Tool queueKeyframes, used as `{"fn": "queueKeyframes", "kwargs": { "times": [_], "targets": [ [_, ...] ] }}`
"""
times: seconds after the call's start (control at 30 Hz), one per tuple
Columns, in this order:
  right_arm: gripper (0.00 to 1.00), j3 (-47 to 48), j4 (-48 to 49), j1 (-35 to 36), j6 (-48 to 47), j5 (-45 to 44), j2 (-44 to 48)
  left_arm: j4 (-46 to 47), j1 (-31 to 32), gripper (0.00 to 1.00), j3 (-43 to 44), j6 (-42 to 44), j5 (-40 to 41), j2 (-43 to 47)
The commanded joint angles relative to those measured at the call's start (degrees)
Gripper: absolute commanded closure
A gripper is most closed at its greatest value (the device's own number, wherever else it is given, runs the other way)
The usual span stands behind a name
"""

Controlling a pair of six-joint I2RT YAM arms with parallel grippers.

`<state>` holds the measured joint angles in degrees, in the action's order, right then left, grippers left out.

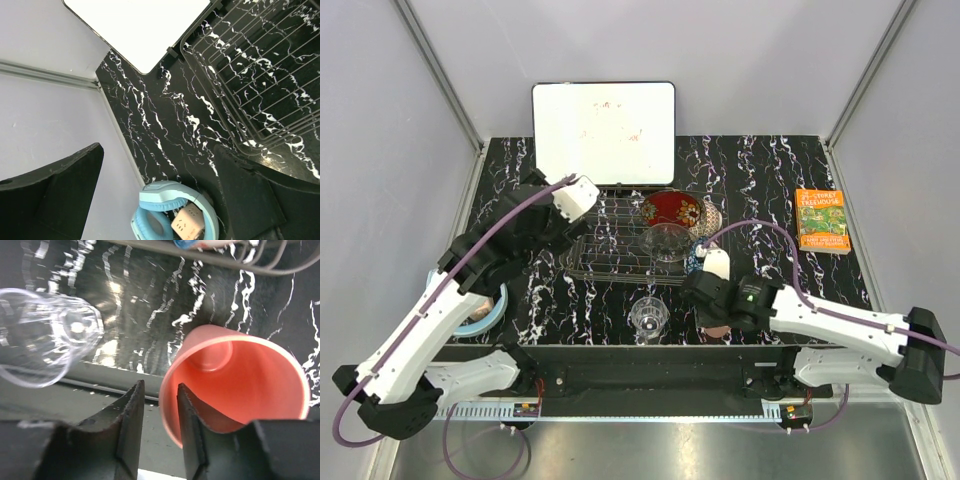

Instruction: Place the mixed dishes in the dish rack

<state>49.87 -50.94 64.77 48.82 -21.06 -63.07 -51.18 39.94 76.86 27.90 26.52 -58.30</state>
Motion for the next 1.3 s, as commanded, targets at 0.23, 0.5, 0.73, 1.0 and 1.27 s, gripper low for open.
{"fn": "queueKeyframes", "kwargs": {
  "times": [0.23,0.5,0.73,1.0,1.27],
  "targets": [
    [0.88,-0.3,-0.9,0.4,3.6,-2.6,-6.0,-3.9,-1.7,0.01,4.9,-7.6,-6.8,-1.5],
    [1.00,10.4,-5.1,1.4,1.2,-2.9,1.4,-10.3,-17.4,0.01,25.9,-12.1,-22.6,-10.9],
    [1.00,27.7,12.0,1.7,-10.8,8.9,7.8,-27.6,-38.8,0.01,49.2,-22.0,-59.8,-24.9],
    [1.00,27.4,52.6,-0.2,-16.5,25.3,-0.7,-37.1,-49.3,0.01,49.9,-20.4,-93.1,-35.4],
    [1.00,22.8,82.0,-12.8,5.3,49.7,-12.0,-37.2,-49.4,0.01,47.9,-19.4,-107.0,-32.2]
  ]
}}
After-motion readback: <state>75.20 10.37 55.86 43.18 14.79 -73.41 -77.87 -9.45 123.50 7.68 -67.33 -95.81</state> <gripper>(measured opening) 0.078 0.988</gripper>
